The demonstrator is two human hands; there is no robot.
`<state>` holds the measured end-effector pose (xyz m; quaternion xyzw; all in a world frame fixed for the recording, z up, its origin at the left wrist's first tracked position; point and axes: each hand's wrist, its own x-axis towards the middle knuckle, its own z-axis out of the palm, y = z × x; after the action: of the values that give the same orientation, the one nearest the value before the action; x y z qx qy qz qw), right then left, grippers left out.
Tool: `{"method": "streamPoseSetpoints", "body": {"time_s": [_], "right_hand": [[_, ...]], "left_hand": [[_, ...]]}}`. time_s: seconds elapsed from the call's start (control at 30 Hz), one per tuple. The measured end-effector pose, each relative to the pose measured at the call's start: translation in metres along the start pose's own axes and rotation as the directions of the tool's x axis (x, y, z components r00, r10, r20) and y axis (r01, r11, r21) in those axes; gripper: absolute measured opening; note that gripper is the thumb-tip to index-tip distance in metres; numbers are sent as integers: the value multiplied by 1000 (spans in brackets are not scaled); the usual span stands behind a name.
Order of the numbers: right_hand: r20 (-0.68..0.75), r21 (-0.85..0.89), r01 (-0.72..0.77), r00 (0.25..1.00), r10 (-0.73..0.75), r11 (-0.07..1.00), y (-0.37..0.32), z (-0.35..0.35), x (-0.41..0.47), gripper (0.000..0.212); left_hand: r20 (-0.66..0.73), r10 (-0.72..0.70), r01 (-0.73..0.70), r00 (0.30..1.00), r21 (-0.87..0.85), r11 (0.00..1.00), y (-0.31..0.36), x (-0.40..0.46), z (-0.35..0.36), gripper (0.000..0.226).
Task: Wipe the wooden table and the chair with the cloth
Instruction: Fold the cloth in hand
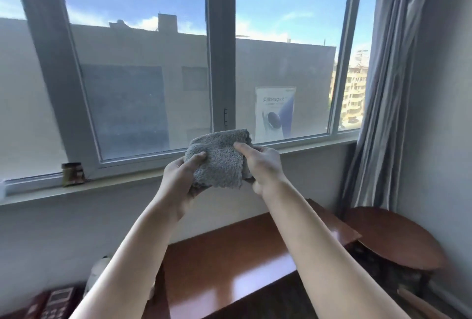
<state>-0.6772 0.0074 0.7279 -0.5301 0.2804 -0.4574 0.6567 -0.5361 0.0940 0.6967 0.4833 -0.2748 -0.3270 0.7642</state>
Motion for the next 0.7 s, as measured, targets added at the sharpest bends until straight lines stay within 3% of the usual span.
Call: {"method": "streamPoseSetpoints", "body": {"time_s": [0.43, 0.7], "right_hand": [[317, 45, -146, 940, 124, 988, 87, 284, -103, 12], [409, -11, -217, 890, 202, 976, 145, 407, -128, 18]], "left_hand": [[-270, 147, -125, 952, 97, 987, 120, -86, -286, 5], [-396, 168, -125, 903, 132, 983, 153, -104, -414, 10]]}}
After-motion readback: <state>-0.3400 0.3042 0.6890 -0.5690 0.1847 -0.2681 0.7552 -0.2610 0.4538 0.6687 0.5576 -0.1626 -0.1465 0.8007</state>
